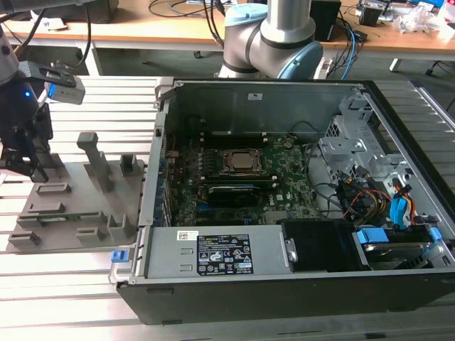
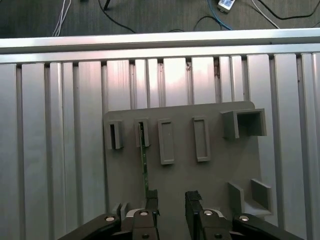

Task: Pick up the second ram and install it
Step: 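Pick up the second ram and move it above second insertion slot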

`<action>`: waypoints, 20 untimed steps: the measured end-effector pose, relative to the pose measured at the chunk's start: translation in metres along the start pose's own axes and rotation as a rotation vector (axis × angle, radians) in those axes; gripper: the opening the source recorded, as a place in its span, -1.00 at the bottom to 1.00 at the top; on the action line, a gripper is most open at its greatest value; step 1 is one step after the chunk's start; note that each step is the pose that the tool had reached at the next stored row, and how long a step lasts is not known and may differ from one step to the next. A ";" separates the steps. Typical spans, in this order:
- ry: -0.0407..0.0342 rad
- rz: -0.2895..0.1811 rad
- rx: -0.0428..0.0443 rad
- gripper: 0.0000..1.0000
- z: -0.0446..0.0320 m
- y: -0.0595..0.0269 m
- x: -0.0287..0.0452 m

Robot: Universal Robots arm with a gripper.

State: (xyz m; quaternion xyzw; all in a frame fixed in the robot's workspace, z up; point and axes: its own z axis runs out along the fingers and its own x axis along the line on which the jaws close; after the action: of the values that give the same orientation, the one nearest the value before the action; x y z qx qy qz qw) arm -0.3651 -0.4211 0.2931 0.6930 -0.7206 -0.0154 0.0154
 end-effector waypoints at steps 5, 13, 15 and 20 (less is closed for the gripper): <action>-0.0010 0.000 0.0244 -0.28 0.0004 0.0000 0.0001; 0.0007 0.000 0.0244 -0.28 0.0121 0.0005 0.0005; 0.0007 0.000 0.0244 -0.28 0.0138 0.0004 0.0005; 0.0008 0.000 0.0245 -0.28 0.0195 0.0001 0.0005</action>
State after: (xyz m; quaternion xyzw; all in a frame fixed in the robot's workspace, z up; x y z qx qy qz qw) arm -0.3660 -0.4216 0.2736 0.6932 -0.7207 -0.0063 0.0072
